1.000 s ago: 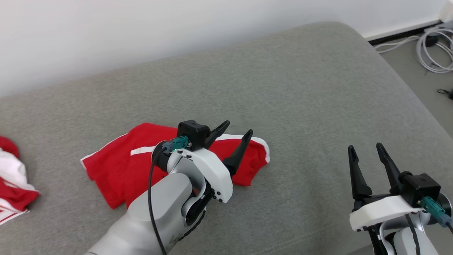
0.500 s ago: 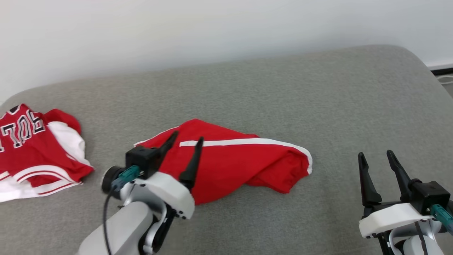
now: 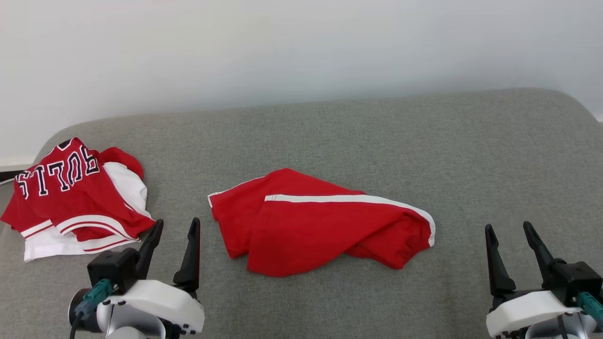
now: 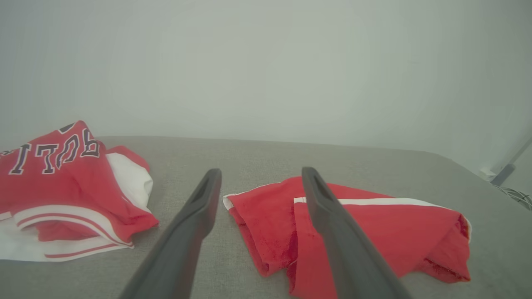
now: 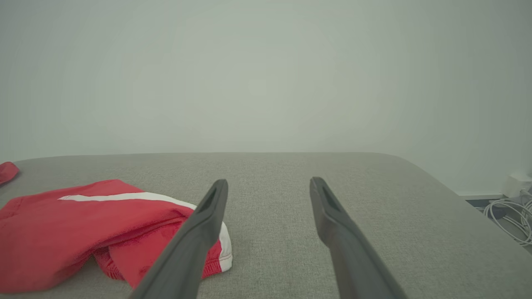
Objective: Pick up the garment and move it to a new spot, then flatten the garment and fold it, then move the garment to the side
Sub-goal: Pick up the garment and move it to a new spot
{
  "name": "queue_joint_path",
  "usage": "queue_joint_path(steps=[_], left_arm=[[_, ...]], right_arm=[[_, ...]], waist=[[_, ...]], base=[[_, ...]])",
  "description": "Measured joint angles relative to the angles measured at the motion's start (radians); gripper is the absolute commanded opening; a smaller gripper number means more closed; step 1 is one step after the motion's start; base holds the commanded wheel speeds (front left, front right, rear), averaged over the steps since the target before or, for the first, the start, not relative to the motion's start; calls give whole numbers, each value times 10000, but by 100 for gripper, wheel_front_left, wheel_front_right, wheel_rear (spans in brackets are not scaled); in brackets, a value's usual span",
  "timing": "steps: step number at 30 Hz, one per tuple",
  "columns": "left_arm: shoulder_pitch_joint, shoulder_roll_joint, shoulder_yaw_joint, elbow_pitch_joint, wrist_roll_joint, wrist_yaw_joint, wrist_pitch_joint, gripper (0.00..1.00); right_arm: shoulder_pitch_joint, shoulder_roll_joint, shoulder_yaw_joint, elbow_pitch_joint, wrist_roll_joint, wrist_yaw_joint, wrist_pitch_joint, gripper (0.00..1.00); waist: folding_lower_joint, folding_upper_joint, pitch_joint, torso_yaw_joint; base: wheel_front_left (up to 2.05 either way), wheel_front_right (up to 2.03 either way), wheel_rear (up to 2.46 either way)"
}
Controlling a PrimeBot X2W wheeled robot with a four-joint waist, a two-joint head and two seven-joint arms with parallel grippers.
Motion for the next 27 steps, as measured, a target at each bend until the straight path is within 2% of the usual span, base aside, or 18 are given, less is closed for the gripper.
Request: queue_joint_path(steps=[4,11,21,27], left_arm=[[597,268,199,-203,263,151,0,100],[1243,800,240,-284,537,148,0,100],[1739,763,654,-328,506,238,0,100],[1900,667,861,-257,510,50,0,100]], right_arm=[[358,10,-44,-100,-213,0,0,100],[852,82,-316,-389,-531,0,0,100],[1201,236,-368,-589,-612,0,0,100],[1264,255,-418,-564,-604,0,0,100]], waist=[[0,0,-137,2],[0,0,-321,-3],[0,0,-417,-28],[0,0,-422,4]], base=[[0,0,0],[0,0,0],[0,0,0],[0,0,0]])
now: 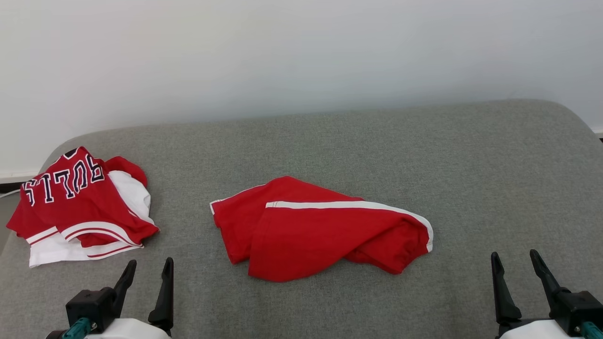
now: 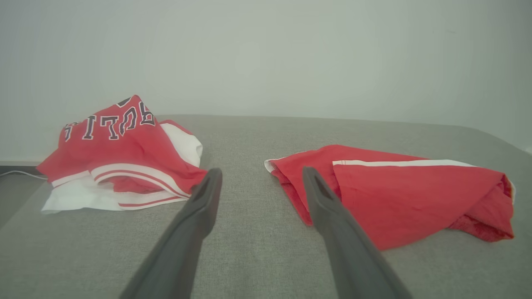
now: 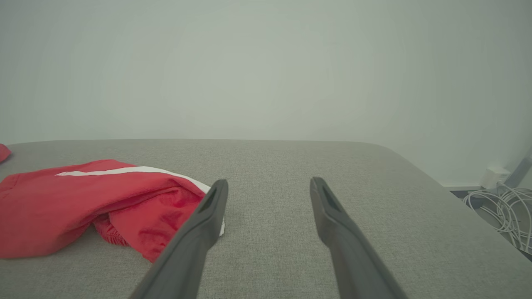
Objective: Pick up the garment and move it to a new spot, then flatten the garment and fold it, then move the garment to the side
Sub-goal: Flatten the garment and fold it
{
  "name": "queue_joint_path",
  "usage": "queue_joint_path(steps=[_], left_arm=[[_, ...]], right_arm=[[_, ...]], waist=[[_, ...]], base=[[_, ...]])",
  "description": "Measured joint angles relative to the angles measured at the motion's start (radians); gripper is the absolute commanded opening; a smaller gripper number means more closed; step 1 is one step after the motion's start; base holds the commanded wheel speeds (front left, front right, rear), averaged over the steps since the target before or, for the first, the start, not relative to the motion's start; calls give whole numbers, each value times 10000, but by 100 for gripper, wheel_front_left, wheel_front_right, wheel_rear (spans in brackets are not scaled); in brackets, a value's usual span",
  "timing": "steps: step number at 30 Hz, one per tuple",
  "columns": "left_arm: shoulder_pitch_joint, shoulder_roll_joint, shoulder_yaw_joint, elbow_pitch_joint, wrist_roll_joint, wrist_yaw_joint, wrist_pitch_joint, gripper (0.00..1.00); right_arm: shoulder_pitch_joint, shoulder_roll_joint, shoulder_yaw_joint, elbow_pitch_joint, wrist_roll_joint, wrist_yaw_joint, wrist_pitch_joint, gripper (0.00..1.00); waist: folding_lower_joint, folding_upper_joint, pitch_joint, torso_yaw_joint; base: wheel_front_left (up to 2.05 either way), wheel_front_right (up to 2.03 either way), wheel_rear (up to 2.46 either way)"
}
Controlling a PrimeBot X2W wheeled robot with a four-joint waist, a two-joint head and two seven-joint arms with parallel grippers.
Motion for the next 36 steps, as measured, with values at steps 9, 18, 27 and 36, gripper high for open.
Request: queue_joint_path(steps=[9,18,27,36], left_arm=[[1,-90,8,90,102,-107,2,100],[-444,-332,-449,284,98,-815,389,100],[-2548,-709,-1091,1206,165,-1979,1237,100],[-4787,-905,-1407,2734,127,-3453,2251,100]], right_arm=[[-1,6,17,102,84,0,0,100],[-278,10,194,593,196,0,0,100],[-1642,-6,731,1333,330,2,0,100],[-3096,-23,1402,1939,562,2,0,100]], waist=[[0,0,49,13],[0,0,352,-36],[-1,0,1367,-257],[0,0,2732,-704]], base=[[0,0,0],[0,0,0],[0,0,0],[0,0,0]])
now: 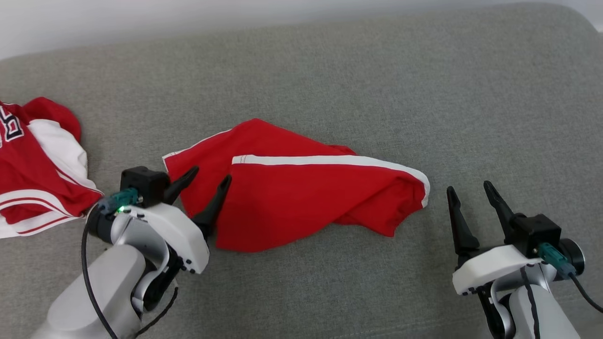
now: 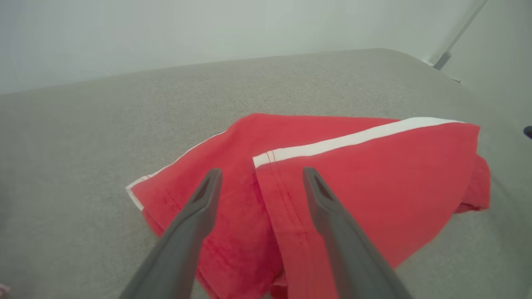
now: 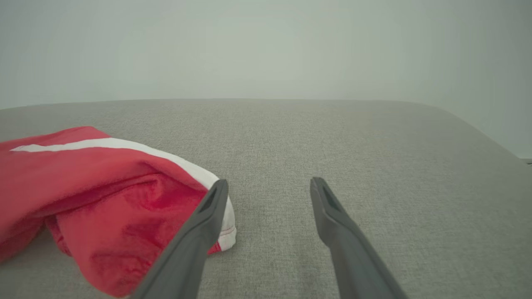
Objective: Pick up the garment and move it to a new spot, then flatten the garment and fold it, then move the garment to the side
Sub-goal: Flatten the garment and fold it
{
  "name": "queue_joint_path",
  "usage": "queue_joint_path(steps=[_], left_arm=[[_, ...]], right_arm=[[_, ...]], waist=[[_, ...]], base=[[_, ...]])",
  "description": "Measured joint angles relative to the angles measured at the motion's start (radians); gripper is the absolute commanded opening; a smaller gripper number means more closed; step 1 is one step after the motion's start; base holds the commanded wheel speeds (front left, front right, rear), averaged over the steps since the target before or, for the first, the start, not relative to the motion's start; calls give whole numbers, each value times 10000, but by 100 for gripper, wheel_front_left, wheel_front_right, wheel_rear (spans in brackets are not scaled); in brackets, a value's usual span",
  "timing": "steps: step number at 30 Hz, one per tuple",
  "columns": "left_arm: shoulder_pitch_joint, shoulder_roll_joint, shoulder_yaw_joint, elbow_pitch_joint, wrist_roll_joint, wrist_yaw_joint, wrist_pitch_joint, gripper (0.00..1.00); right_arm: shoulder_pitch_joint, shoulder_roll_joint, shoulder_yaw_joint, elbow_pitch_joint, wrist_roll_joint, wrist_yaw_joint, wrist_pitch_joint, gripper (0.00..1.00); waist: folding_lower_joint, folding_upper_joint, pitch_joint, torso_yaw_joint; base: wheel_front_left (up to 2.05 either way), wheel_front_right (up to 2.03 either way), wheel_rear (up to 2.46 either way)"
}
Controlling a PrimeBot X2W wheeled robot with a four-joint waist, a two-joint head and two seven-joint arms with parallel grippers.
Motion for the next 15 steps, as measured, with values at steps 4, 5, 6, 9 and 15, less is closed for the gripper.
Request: queue_joint_path(steps=[4,5,6,9,15], left_arm=[[-734,-98,-59,525,-142,-522,313,100],[-895,-138,-81,650,-150,-598,376,100],[-1046,-184,-88,763,-155,-686,439,100],[-1419,-336,-92,1104,-336,-913,658,100],[-1669,-330,-88,1438,-740,-1174,1089,100]], right_arm=[[-390,-6,67,136,86,0,0,100],[-468,-12,86,199,94,0,0,100],[-540,-17,125,261,138,0,0,100],[-780,-21,374,384,221,0,0,100],[-1197,-25,729,690,295,0,0,100]], waist=[[0,0,485,-255],[0,0,590,-311],[0,0,689,-366],[0,0,942,-530],[0,0,1175,-742]], base=[[0,0,0],[0,0,0],[0,0,0],[0,0,0],[0,0,0]])
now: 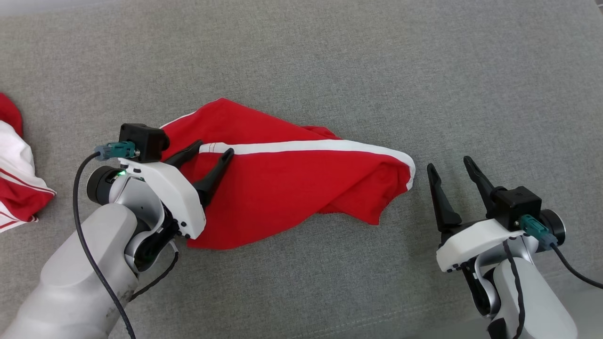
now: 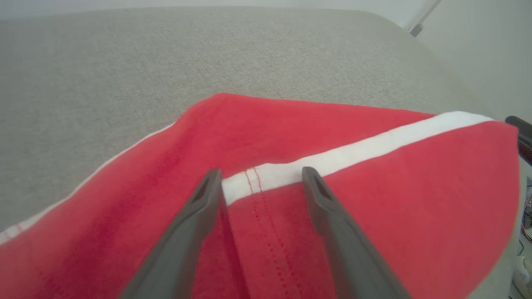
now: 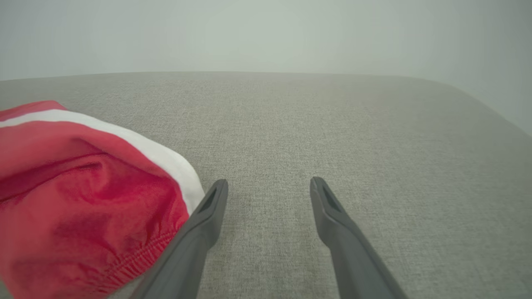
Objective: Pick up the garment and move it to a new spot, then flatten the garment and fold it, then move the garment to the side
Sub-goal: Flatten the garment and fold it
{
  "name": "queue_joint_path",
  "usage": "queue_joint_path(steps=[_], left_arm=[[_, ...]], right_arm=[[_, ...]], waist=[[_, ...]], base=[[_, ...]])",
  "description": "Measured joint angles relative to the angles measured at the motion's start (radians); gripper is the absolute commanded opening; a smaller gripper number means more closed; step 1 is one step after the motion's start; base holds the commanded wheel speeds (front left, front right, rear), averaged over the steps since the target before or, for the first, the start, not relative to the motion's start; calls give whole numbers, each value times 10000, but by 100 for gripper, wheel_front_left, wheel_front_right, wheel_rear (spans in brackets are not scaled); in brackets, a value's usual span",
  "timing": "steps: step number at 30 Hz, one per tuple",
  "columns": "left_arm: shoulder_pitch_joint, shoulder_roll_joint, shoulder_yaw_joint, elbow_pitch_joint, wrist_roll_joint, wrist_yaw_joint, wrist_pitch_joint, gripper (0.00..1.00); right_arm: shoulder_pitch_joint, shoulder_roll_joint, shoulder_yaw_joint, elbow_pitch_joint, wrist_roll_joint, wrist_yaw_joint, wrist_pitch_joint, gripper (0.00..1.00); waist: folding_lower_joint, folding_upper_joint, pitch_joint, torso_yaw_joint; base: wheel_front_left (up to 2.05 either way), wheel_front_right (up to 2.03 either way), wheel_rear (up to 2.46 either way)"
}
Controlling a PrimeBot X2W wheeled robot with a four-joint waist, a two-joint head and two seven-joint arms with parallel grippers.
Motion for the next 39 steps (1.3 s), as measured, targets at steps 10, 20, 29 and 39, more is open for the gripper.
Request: queue_joint_path(steps=[10,20,29,39], left_arm=[[-163,77,113,-182,-1336,-303,1227,100],[-153,372,382,-677,-2698,-376,2403,75],[-119,407,610,-863,-3428,-389,2838,0],[-133,688,1348,-1710,-4451,-391,2928,0]], right_arm=[[-487,-19,901,828,316,0,0,100],[-962,-71,2033,1802,865,-2,-2,100],[-1248,-92,2525,2288,1252,0,-17,0],[-1242,-391,1402,621,1530,0,-15,0]], waist=[[0,0,78,26],[0,0,13,62],[0,0,-79,63],[0,0,-179,122]], base=[[0,0,0],[0,0,0],[0,0,0],[0,0,0]])
